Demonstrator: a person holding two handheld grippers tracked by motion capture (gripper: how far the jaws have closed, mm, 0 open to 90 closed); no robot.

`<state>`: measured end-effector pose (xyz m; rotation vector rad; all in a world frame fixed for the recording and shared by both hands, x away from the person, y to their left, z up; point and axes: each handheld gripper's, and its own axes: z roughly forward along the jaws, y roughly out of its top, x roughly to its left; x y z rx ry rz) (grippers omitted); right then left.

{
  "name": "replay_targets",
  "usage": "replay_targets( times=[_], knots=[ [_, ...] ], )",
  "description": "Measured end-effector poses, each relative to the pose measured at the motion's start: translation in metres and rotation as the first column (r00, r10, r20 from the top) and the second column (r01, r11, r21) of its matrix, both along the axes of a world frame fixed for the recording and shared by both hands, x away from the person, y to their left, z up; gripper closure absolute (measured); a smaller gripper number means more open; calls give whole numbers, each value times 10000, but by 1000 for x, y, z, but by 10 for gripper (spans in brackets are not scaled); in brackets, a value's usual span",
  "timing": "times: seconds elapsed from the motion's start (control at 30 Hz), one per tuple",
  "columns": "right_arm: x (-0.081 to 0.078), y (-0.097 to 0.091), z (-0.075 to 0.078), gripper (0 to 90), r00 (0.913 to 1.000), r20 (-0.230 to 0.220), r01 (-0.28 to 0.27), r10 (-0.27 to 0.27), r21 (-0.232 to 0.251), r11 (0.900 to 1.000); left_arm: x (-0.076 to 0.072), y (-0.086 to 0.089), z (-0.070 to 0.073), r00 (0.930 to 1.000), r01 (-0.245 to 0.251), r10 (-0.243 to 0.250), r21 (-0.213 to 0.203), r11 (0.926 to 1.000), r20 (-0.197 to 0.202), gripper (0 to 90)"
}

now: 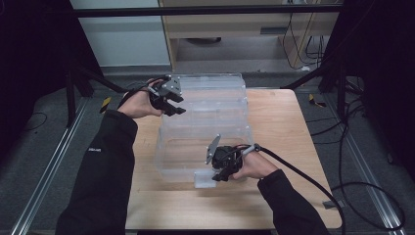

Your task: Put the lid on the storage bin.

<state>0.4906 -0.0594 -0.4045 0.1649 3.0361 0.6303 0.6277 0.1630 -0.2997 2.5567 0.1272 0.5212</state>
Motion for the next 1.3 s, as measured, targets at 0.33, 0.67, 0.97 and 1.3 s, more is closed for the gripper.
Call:
replay_targets(
  times=[0.33,0.67,0.97,1.3],
  knots=[
    [0,0,0,658,10000,12,-60,60,1,10000,4,-9,-7,9999,124,-126,511,9986,20,652],
    [0,0,0,658,10000,46,-40,40,-16,10000,6,-16,-10,9996,244,-254,622,9978,153,715],
    [0,0,0,658,10000,53,-40,40,0,10000,5,-19,-9,9987,263,-302,930,9953,416,780],
    [-1,0,0,658,10000,50,11,-11,-35,10000,2,-27,-2,9974,391,-499,1945,9801,513,832]
  ],
)
